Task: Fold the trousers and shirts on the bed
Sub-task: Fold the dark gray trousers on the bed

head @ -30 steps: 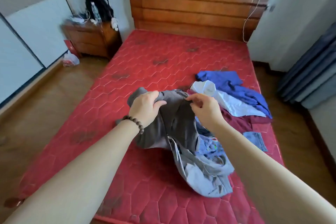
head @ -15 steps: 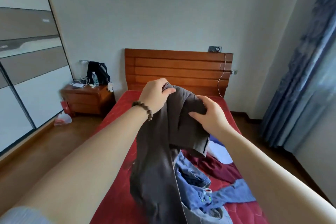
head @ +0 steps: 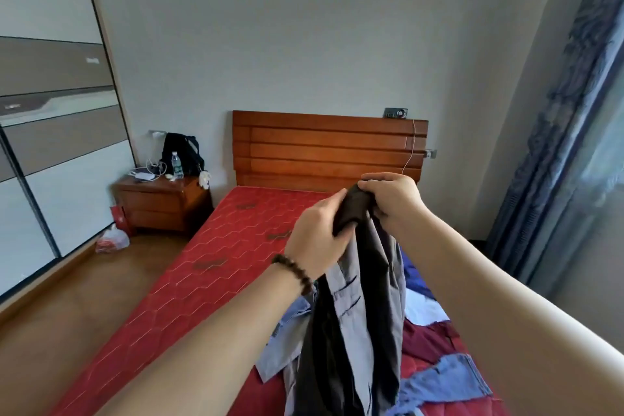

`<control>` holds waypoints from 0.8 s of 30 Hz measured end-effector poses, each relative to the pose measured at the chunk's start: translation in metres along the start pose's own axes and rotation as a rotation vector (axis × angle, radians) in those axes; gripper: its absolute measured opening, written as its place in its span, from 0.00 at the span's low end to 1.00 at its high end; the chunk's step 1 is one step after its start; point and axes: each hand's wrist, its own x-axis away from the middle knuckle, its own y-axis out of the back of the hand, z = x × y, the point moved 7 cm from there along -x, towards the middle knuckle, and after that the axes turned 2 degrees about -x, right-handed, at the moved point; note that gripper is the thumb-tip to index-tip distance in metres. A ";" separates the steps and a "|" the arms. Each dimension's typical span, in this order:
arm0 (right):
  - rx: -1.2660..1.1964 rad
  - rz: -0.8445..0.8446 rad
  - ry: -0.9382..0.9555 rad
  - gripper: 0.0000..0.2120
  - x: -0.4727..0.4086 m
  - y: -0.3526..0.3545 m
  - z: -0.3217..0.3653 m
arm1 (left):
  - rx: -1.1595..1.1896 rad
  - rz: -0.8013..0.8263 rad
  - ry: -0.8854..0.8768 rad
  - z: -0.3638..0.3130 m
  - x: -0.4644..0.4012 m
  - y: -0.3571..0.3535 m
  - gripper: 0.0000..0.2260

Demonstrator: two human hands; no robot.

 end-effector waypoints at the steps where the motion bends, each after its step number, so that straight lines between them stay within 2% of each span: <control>1: -0.019 0.023 -0.003 0.03 0.000 0.002 0.002 | 0.032 -0.042 0.010 0.000 -0.005 0.006 0.14; 2: -0.041 0.058 -0.008 0.03 0.001 0.003 0.005 | 0.086 -0.047 0.033 0.002 -0.011 0.011 0.07; 4: 0.013 0.112 0.036 0.08 0.002 0.009 0.014 | 0.202 0.006 0.087 0.007 -0.025 0.017 0.04; 7: 0.574 0.088 0.361 0.16 0.003 0.024 0.043 | 0.258 0.148 0.088 -0.002 -0.048 0.023 0.08; 8: 0.661 0.148 0.442 0.17 0.006 0.022 0.050 | 0.270 0.221 0.055 -0.009 -0.054 0.023 0.10; 10: 0.669 0.346 0.483 0.20 0.014 0.014 0.056 | 0.242 0.374 -0.026 -0.023 -0.063 0.019 0.13; 11: 0.693 0.392 0.505 0.18 0.017 0.011 0.060 | 0.191 0.423 -0.054 -0.028 -0.068 0.015 0.12; 13: 0.778 0.314 0.593 0.10 0.016 0.008 0.072 | 0.068 0.411 -0.036 -0.030 -0.079 0.013 0.06; 15: 0.791 0.199 0.660 0.07 0.014 0.010 0.084 | 0.090 0.307 0.018 -0.025 -0.087 0.019 0.05; 17: 0.728 0.126 0.675 0.05 0.011 0.014 0.090 | 0.262 0.257 0.111 -0.014 -0.084 0.022 0.09; 19: 0.639 0.083 0.666 0.05 0.007 0.019 0.094 | 0.326 0.351 0.148 0.000 -0.070 0.016 0.13; 21: 0.545 0.076 0.641 0.07 0.004 0.022 0.097 | 0.213 0.491 0.169 0.019 -0.051 0.001 0.14; 24: 0.475 0.101 0.598 0.07 -0.001 0.024 0.099 | 0.090 0.585 0.196 0.042 -0.029 -0.020 0.16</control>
